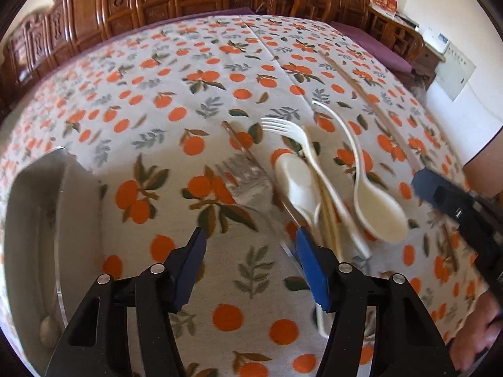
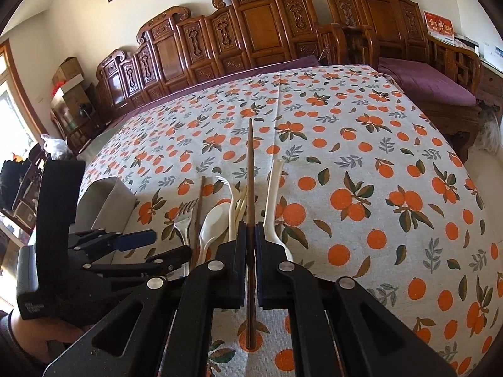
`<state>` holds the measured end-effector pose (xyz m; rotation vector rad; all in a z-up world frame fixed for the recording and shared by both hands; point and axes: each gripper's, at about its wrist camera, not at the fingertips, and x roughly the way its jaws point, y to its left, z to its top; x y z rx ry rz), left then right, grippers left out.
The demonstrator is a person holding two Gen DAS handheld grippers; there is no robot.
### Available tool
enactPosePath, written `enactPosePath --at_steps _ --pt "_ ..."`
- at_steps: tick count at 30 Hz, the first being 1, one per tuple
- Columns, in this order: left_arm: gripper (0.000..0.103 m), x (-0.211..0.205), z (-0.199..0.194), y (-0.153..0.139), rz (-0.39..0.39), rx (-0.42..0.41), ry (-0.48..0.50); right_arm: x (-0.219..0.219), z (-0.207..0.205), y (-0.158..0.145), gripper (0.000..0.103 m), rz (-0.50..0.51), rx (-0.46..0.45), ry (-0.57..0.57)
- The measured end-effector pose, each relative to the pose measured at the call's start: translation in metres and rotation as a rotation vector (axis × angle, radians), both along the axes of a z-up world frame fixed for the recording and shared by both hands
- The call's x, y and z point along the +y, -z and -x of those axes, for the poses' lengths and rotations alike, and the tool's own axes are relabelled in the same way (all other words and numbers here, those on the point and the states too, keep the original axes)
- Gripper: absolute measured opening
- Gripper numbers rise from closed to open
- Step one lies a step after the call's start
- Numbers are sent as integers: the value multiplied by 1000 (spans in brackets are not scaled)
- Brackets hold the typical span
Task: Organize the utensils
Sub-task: 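Grasp a metal fork with the left tool while the right holds the chopstick, then lower the metal fork into the grey tray and open the left tool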
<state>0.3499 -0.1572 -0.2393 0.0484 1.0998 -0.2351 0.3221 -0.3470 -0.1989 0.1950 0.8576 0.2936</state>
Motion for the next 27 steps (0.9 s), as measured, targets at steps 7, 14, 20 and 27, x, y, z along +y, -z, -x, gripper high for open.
enactPosePath --at_steps 7,14,20,27 --pt "45 -10 0 6 -33 -7 15 -1 0 0 6 -7 0 6" --pt "11 -6 8 4 12 4 31 1 0 -1 6 0 3 -3" --pt "2 12 20 -8 47 -2 28 11 2 1 6 35 3 -25" --pt "2 25 34 -24 61 -30 41 18 4 1 6 55 2 -40"
